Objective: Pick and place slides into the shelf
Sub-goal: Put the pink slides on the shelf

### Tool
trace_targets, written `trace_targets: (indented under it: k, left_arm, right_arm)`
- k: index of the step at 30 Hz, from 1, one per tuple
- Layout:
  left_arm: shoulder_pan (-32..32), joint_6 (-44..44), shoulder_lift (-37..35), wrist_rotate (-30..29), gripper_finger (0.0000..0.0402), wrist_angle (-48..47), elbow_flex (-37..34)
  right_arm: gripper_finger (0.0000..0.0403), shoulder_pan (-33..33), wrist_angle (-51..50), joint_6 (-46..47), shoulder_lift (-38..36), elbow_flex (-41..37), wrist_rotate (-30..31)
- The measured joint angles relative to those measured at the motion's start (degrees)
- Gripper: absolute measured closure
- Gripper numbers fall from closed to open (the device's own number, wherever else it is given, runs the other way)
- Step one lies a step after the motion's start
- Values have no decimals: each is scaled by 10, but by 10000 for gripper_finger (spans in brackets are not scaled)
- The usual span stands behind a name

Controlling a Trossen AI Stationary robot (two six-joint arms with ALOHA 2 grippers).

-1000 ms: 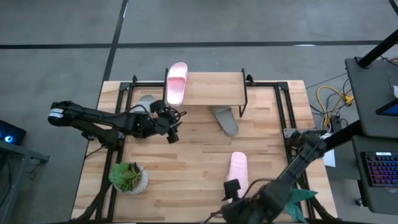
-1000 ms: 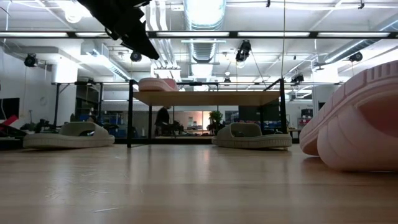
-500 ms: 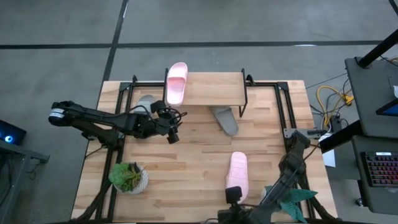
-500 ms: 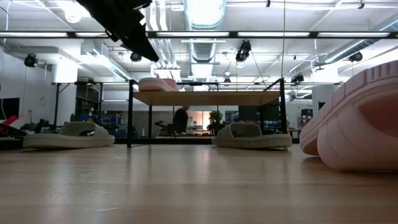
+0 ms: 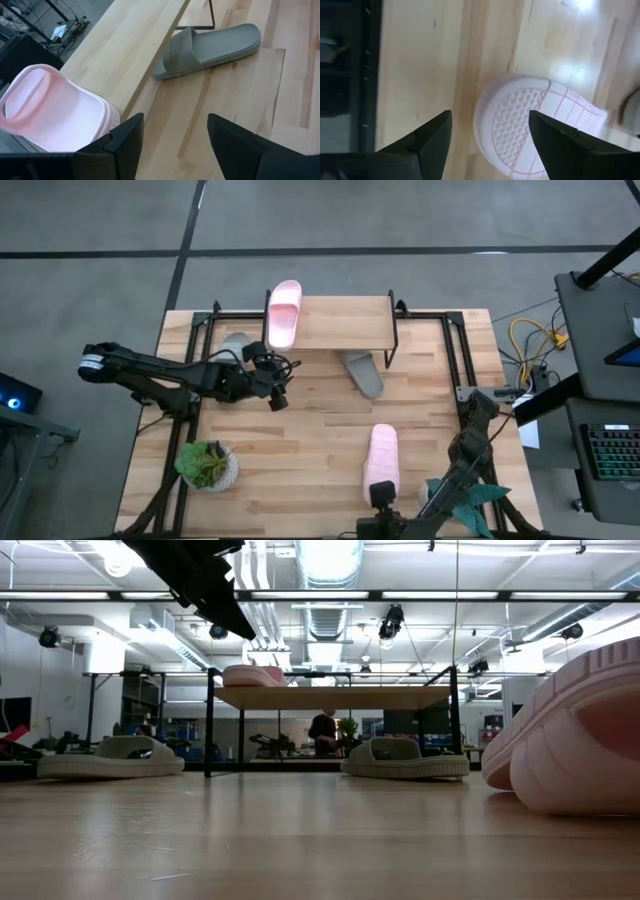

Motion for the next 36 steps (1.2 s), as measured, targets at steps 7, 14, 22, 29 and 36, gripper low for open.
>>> trace_targets:
  k: [7, 14, 22, 29, 36]
  left_arm:
    - [0, -2, 0, 0, 198, 0, 0]
    - [0, -3, 0, 0, 198, 0, 0]
    - [0, -4, 0, 1, 198, 0, -1]
    - [0, -4, 0, 5, 198, 1, -7]
    - [0, -5, 0, 6, 198, 1, -25]
  right_arm:
    - [149, 11, -1, 15, 0, -50, 30]
    - [149, 12, 1, 52, -1, -91, 46]
    - [149, 12, 1, 70, -1, -106, 82]
    - [149, 11, 0, 75, -1, -108, 91]
    - [176, 11, 1, 76, -1, -118, 78]
